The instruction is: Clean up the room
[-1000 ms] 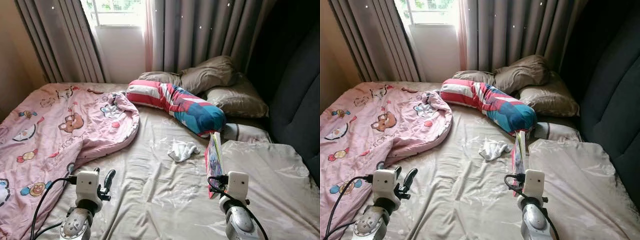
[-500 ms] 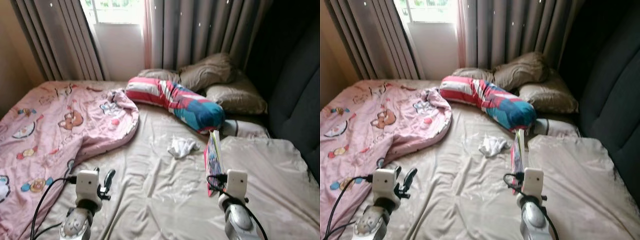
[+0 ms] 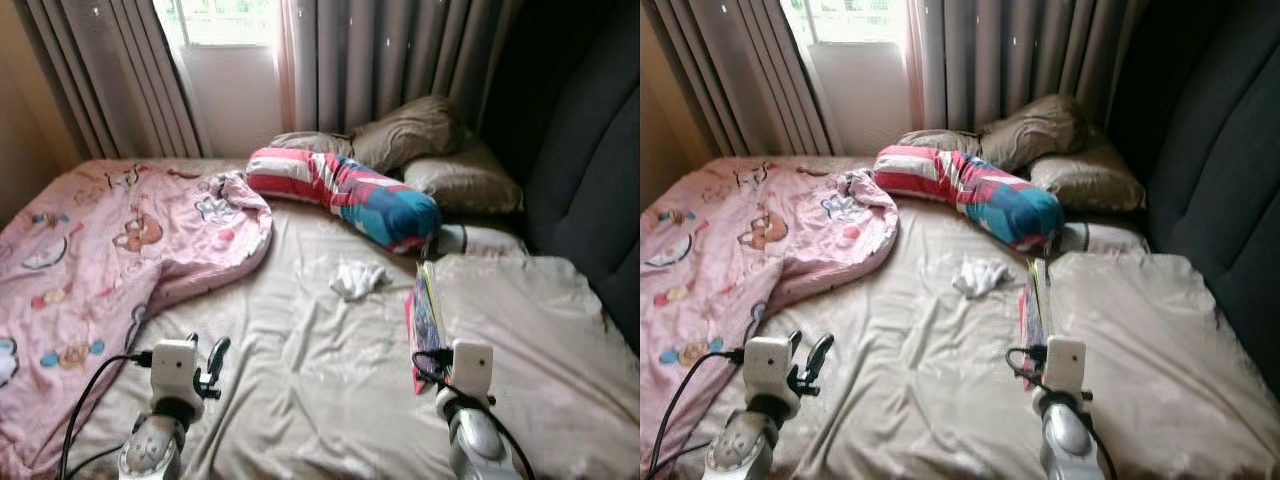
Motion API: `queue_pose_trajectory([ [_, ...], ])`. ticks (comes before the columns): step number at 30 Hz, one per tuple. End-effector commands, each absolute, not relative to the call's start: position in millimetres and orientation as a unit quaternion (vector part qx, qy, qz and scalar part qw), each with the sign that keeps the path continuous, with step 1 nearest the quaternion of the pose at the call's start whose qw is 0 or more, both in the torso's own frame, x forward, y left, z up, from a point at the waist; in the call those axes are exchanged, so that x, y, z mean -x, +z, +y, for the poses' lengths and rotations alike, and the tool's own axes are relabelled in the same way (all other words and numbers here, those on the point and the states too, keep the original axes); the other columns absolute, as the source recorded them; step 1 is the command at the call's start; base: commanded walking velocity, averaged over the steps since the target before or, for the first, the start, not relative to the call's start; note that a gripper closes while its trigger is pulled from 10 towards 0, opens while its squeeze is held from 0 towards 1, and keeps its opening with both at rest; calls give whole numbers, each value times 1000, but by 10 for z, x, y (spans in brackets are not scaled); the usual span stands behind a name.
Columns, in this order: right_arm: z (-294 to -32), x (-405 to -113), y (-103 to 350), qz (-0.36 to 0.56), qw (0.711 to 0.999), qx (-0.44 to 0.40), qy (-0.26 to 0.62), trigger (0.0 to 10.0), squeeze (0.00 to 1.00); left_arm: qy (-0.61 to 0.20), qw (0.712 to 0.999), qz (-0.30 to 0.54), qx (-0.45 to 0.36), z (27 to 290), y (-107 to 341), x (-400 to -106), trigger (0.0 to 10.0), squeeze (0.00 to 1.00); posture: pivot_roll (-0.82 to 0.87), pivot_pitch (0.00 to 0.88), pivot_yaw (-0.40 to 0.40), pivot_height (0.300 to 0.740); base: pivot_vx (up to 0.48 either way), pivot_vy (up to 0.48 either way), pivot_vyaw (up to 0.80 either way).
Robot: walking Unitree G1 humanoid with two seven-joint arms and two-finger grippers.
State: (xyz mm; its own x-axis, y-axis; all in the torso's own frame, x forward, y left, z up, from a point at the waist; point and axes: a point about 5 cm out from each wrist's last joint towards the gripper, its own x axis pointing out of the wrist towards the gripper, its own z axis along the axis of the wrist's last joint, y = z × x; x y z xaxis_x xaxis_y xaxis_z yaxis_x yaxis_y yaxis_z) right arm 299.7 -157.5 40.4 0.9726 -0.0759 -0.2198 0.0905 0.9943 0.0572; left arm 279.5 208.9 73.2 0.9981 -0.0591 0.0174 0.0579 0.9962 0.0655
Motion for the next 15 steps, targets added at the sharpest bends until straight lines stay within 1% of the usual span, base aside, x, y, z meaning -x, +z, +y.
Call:
queue_pose_trajectory([
  [1,-1560,-3054,505,83,995,-29,-37,10000,0,-29,999,-7,-36,2095,731,-2773,10000,0,3,69,18,625,0,0,0],
  [4,-1563,-3081,497,90,995,-24,-37,10000,0,-31,999,-6,-37,2092,731,-2760,10000,0,6,76,20,625,0,0,0],
  [9,-1608,-3161,469,116,992,9,-39,10000,0,-32,999,-4,-39,2096,730,-2741,10000,0,10,81,23,625,0,0,0],
  [15,-1602,-3284,544,113,993,3,-31,10000,0,-30,999,-3,-41,2120,741,-2721,10000,0,24,90,27,625,0,0,0],
])
